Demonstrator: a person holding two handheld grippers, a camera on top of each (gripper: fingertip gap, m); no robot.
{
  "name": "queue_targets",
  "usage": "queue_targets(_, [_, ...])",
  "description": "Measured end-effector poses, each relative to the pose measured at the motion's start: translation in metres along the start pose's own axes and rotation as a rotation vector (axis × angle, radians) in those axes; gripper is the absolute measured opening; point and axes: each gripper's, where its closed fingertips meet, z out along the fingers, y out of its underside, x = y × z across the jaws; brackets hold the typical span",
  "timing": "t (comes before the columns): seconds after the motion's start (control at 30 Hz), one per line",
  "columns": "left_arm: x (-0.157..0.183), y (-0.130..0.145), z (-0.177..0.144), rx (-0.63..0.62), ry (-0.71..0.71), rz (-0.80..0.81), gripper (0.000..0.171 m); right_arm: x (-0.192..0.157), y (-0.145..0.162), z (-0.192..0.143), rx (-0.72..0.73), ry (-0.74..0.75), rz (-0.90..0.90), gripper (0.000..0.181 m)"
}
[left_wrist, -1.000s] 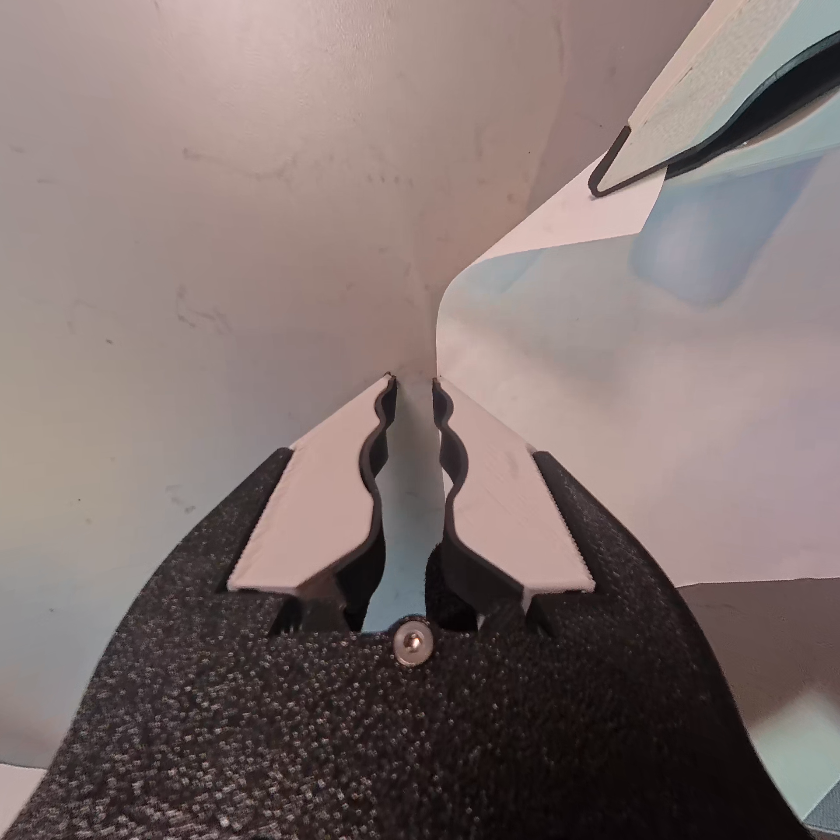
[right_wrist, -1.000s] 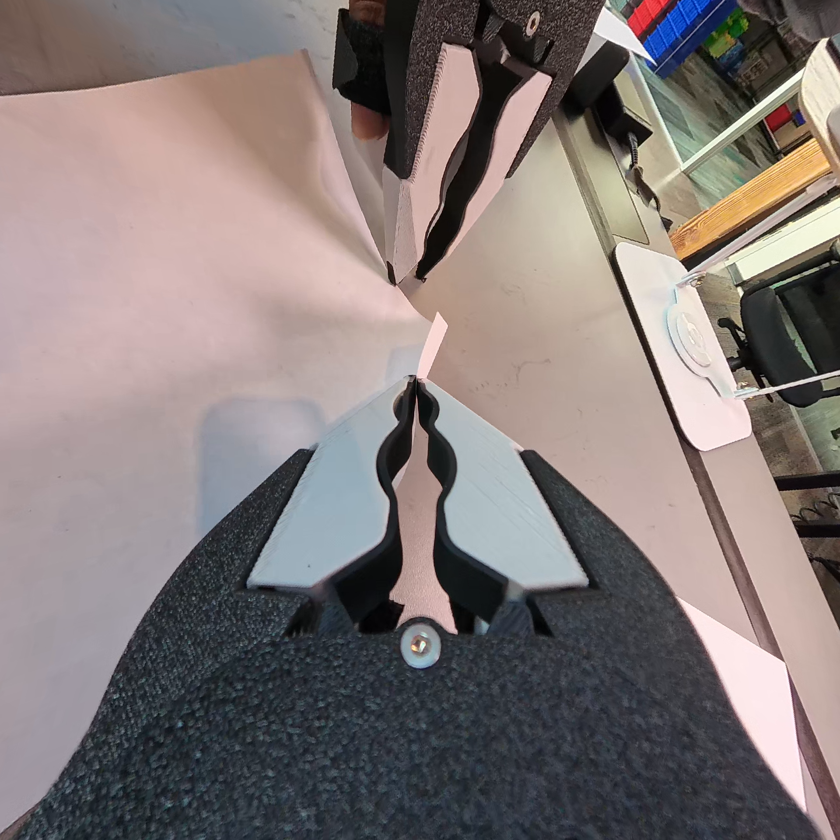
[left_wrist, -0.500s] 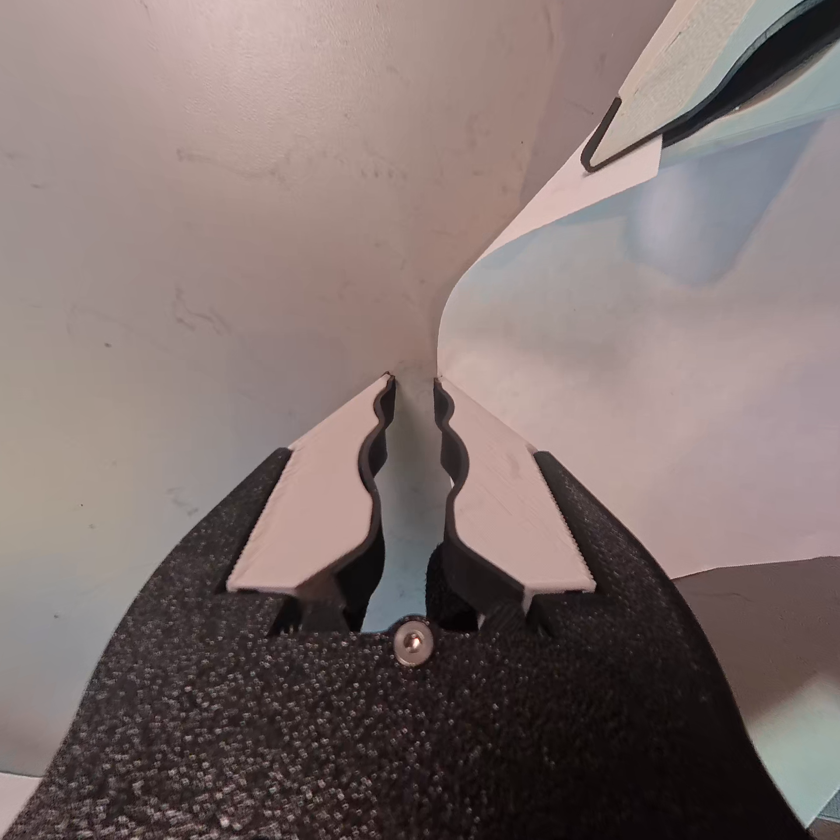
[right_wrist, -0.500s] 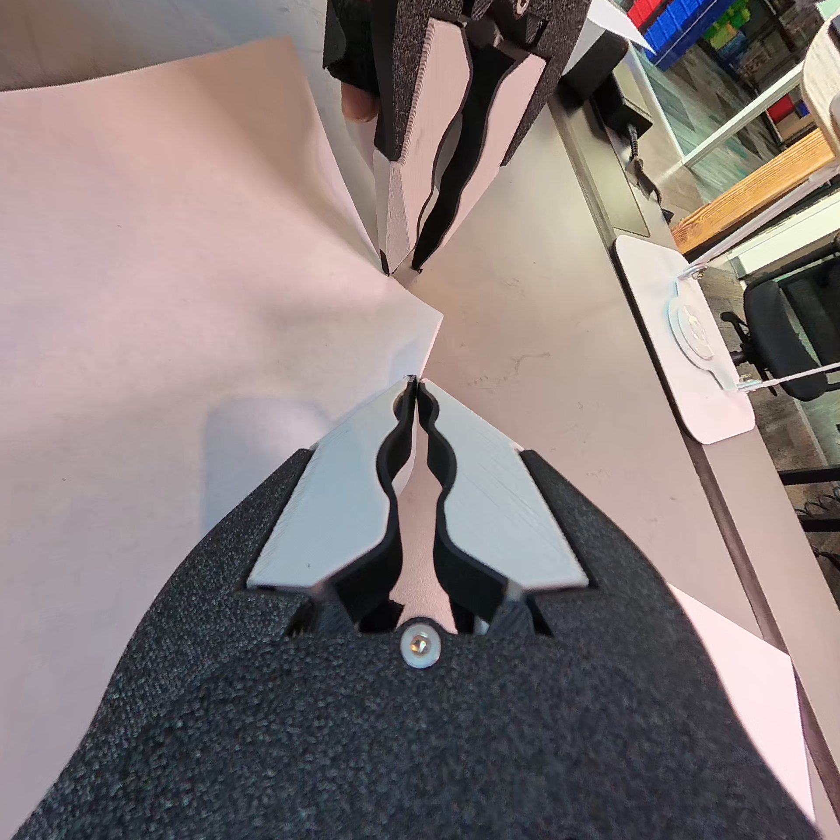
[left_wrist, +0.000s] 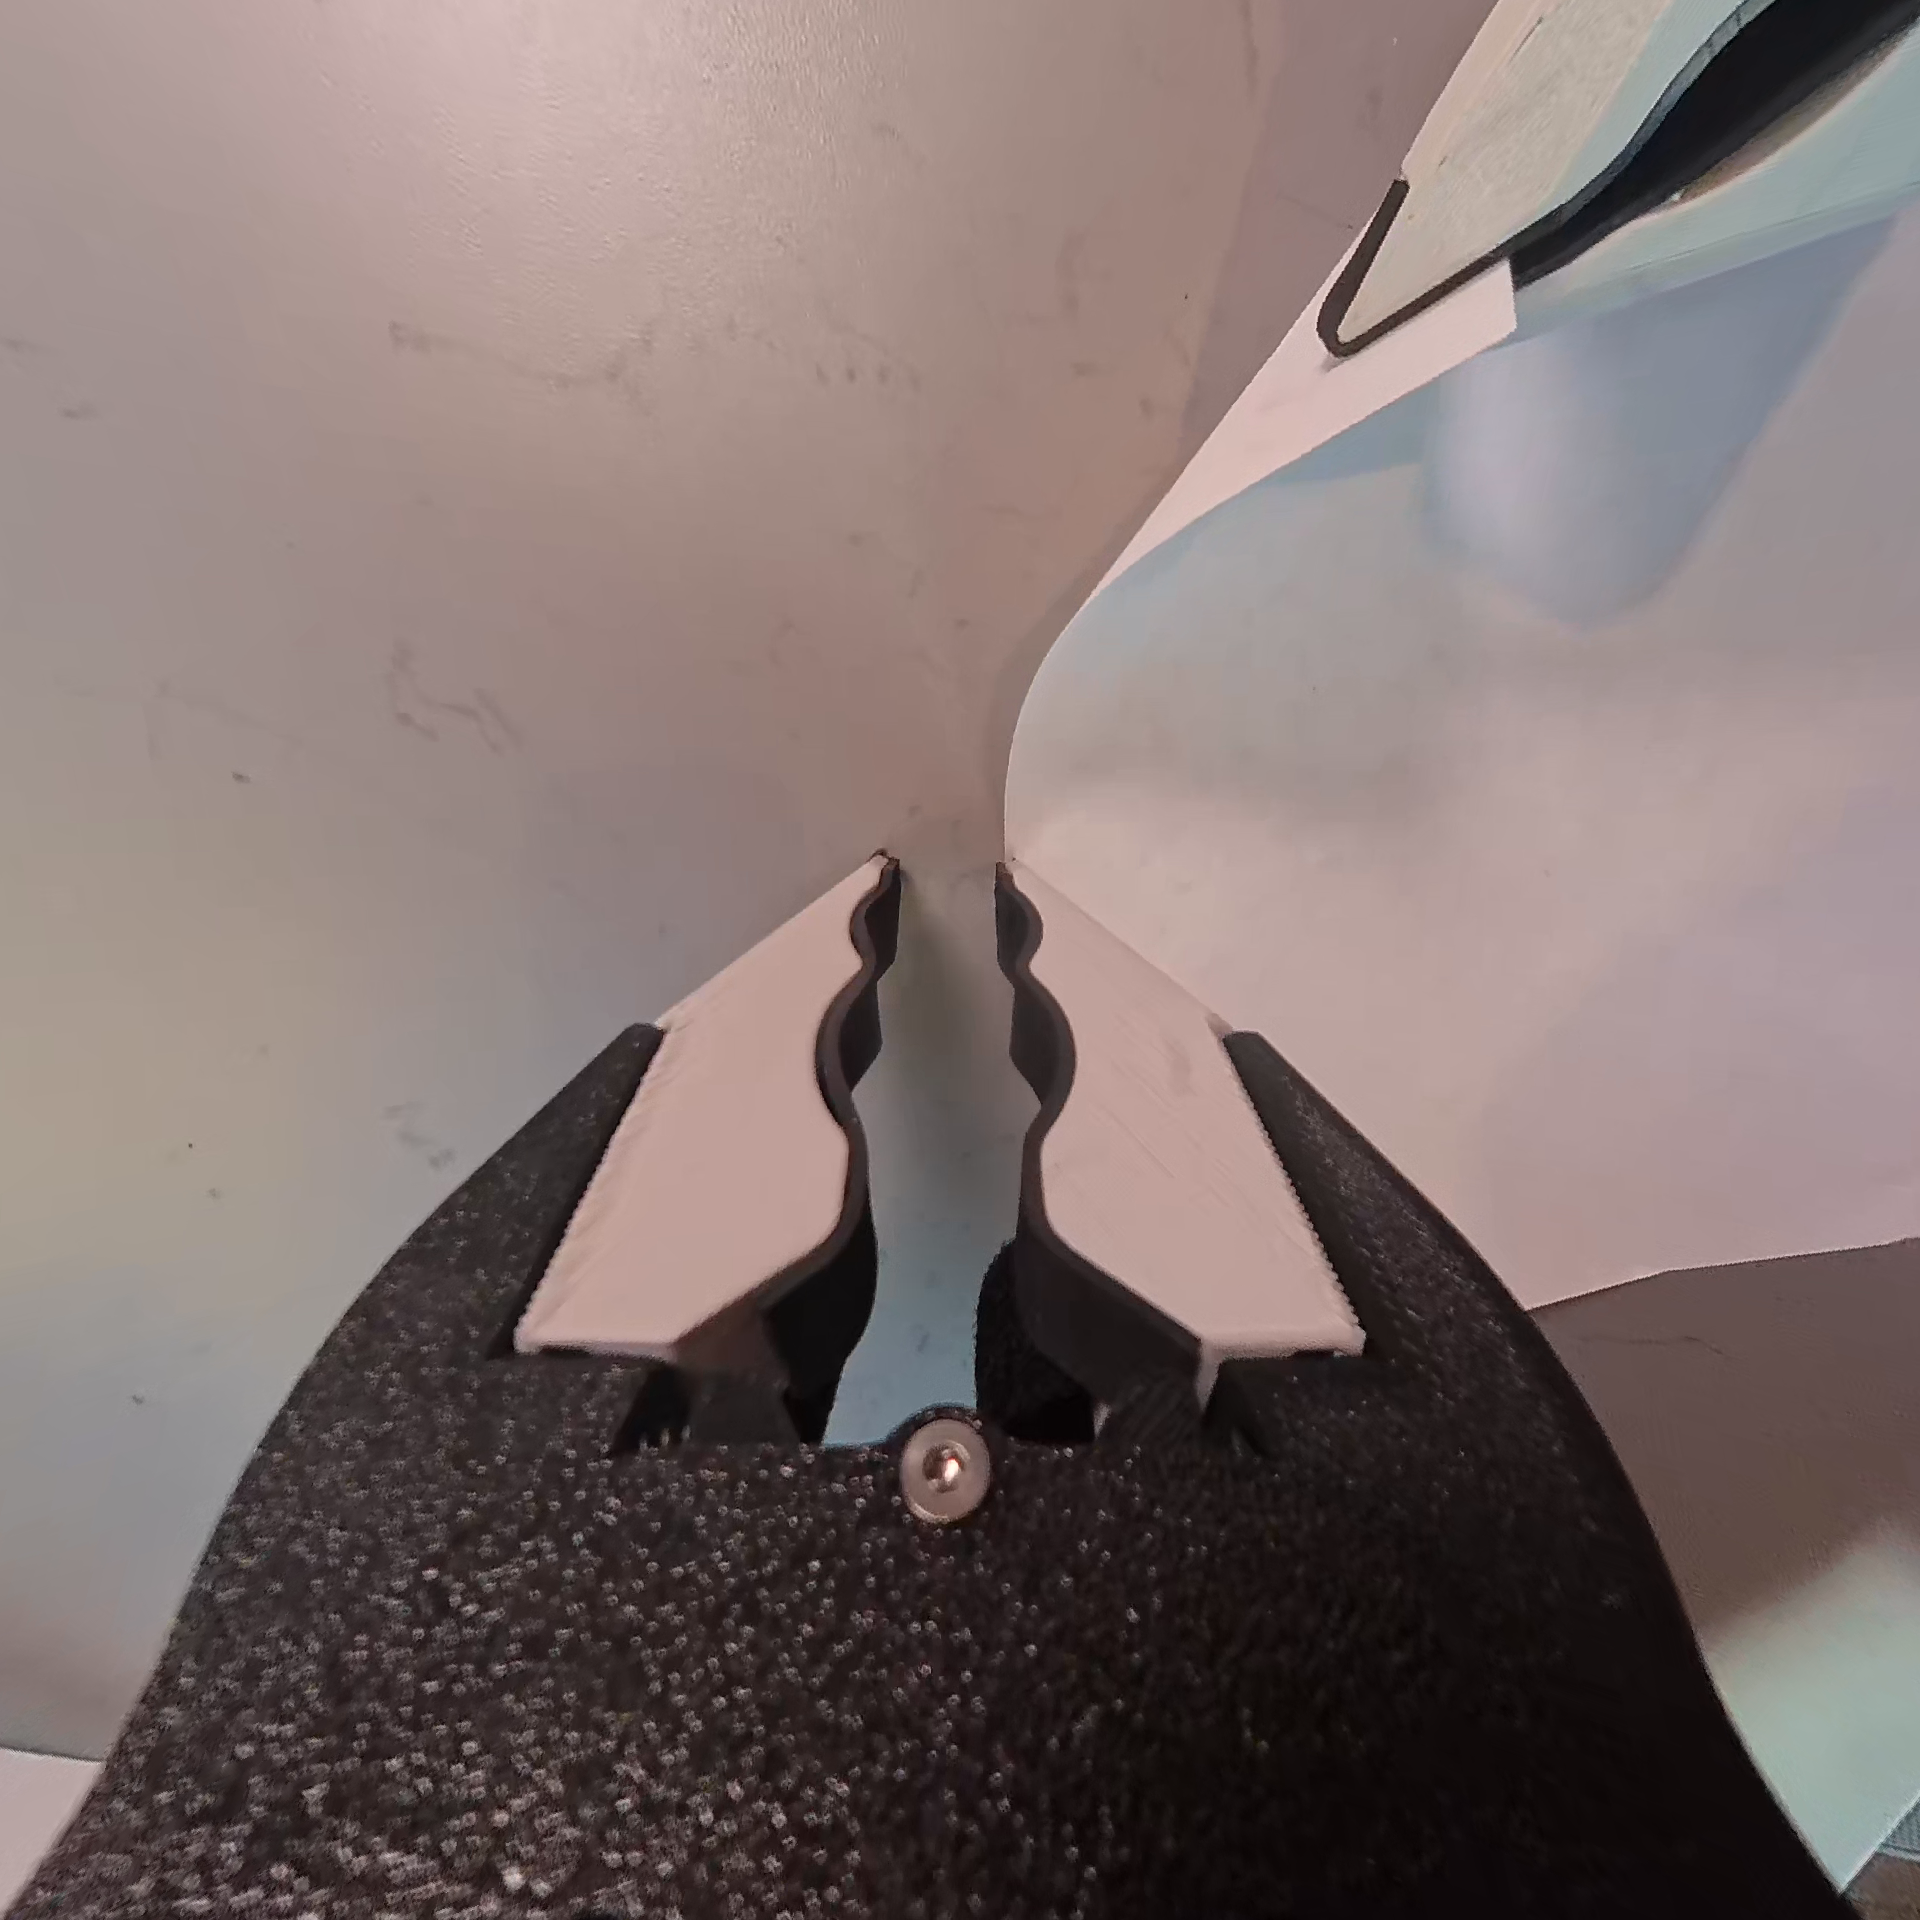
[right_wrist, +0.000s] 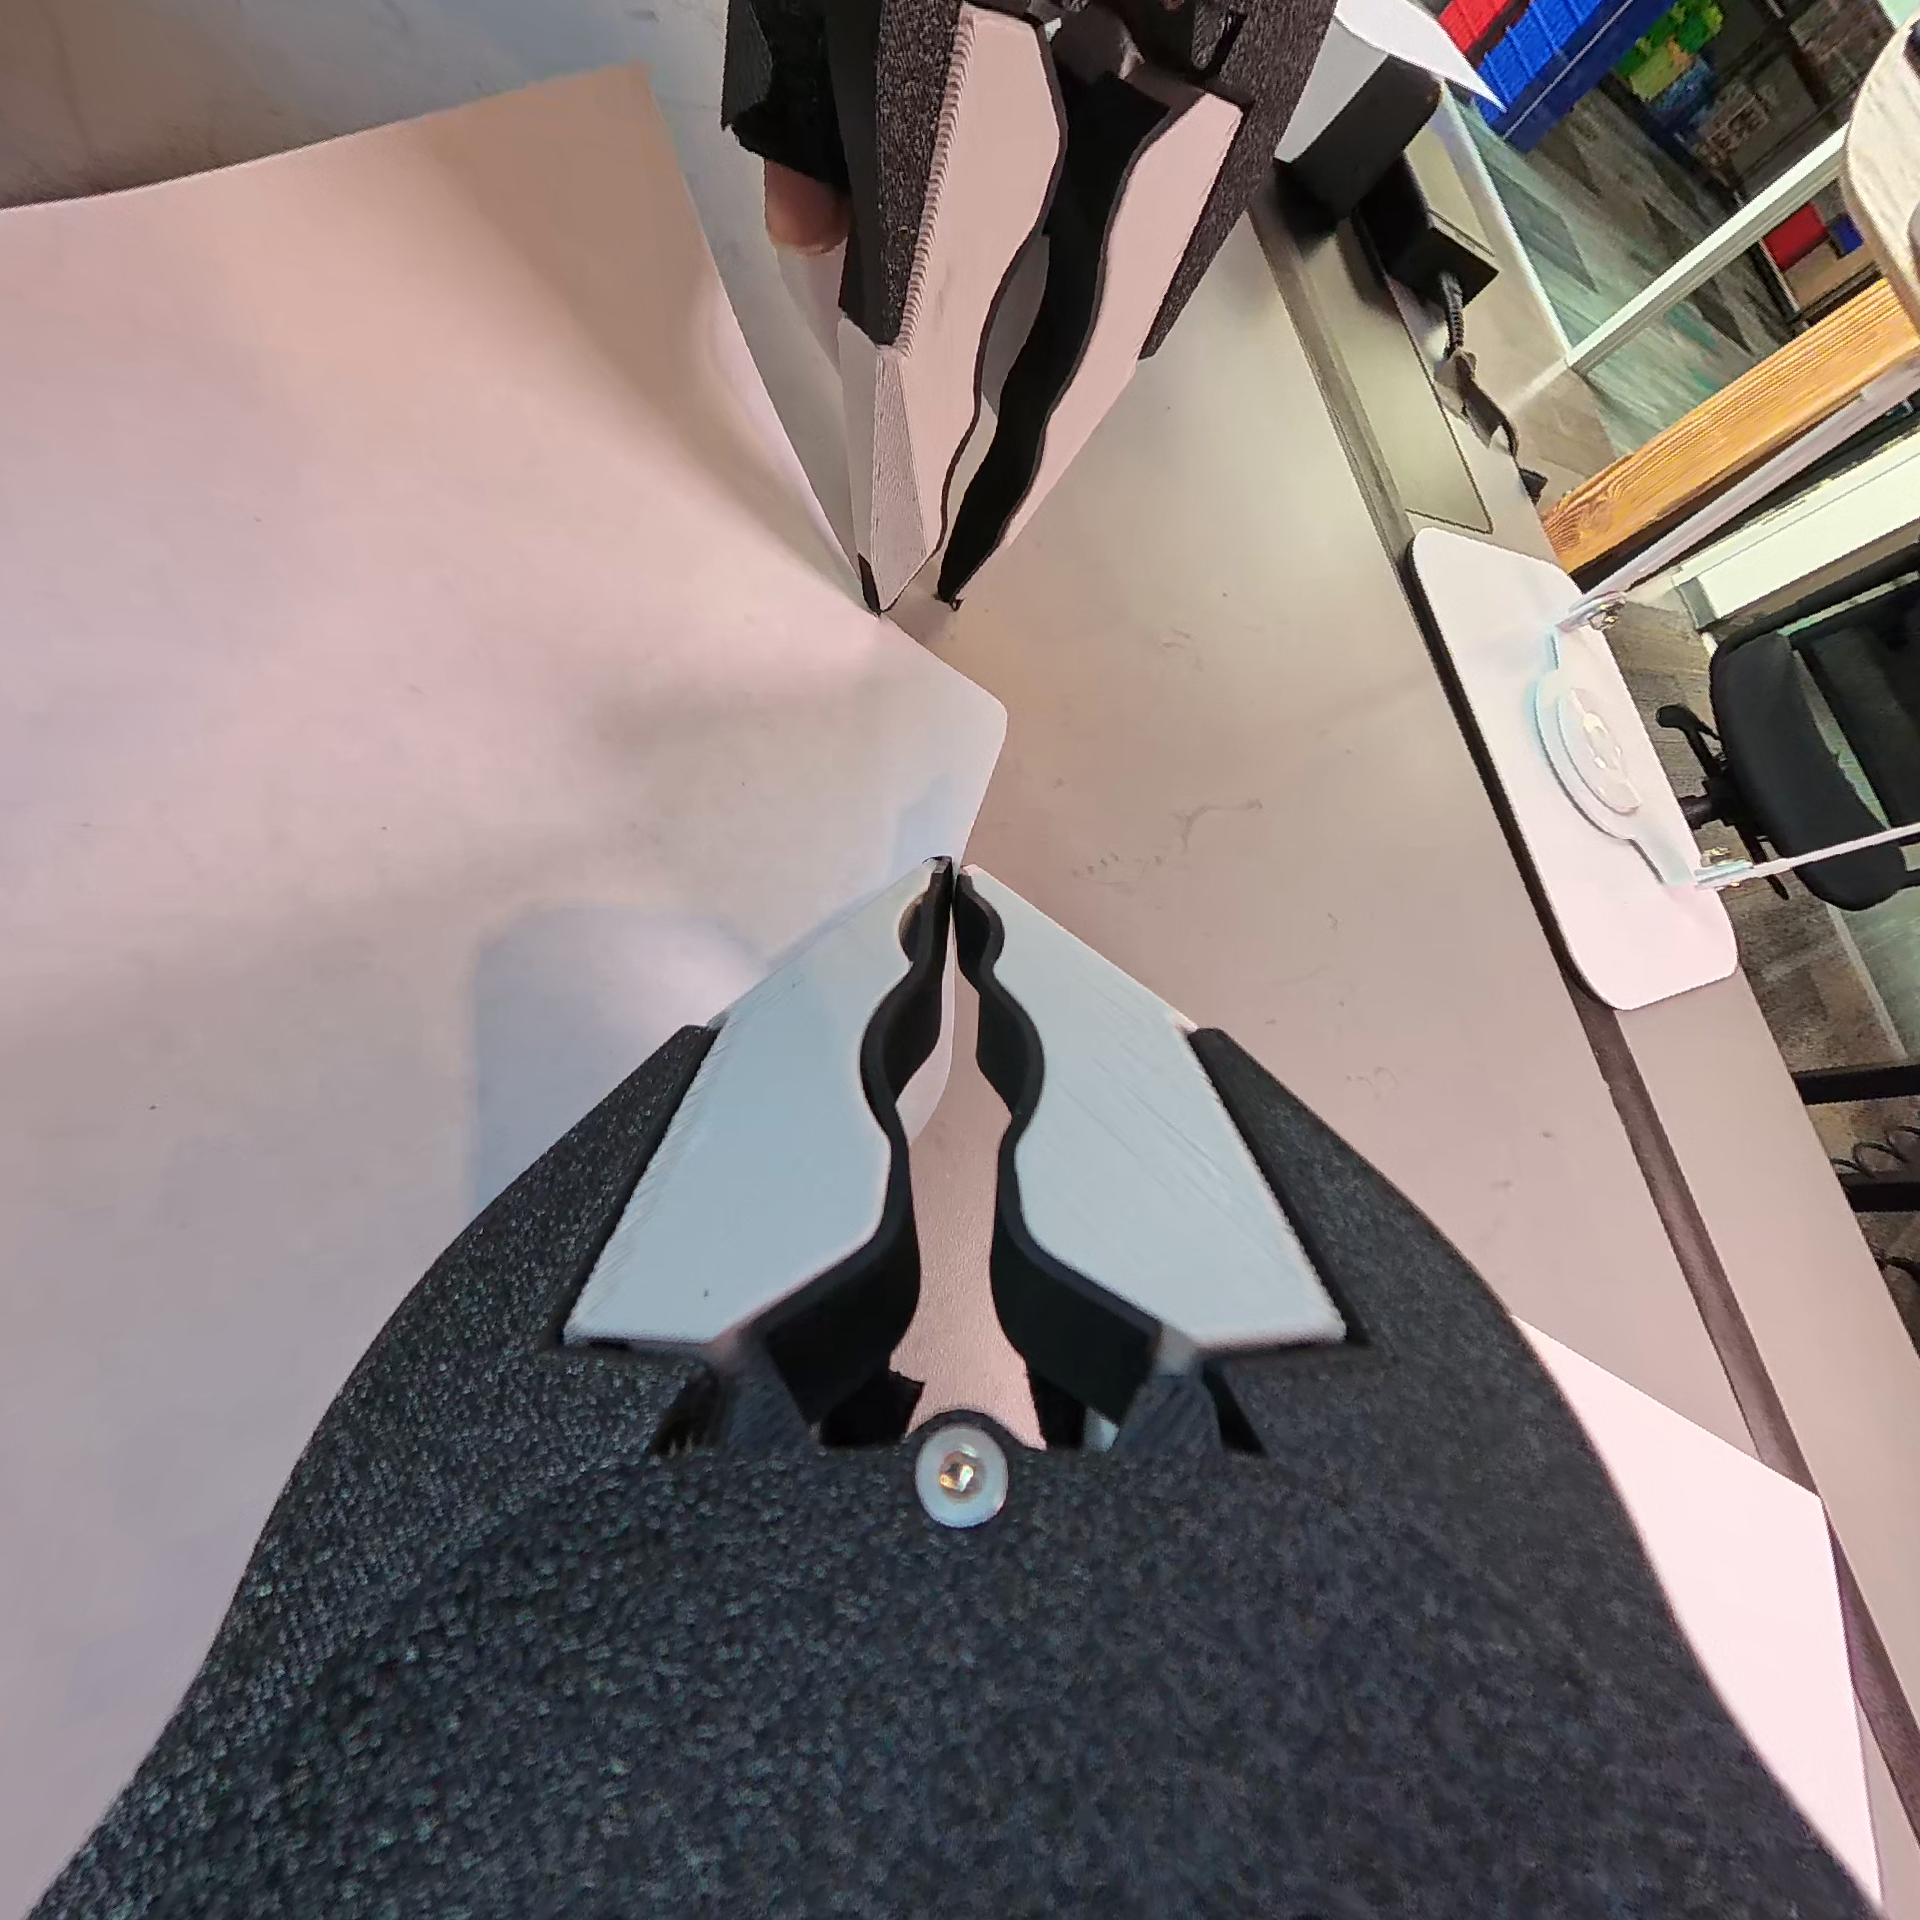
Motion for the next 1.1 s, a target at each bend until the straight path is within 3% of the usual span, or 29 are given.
queue_targets(0.57, [0.002, 0.004, -0.001, -0.002, -0.025, 0.019, 0.018, -0.001, -0.001, -0.001, 0.007, -0.006, 0.016, 0.0])
queue_targets(0.73, [0.002, 0.004, -0.001, 0.005, -0.035, 0.004, 0.018, -0.009, -0.017, -0.008, 0.082, -0.03, -0.013, 0.0])
queue_targets(1.1, [0.004, 0.004, 0.0, 0.01, -0.062, -0.015, 0.012, -0.066, -0.035, 0.001, 0.039, -0.07, -0.454, 0.0])
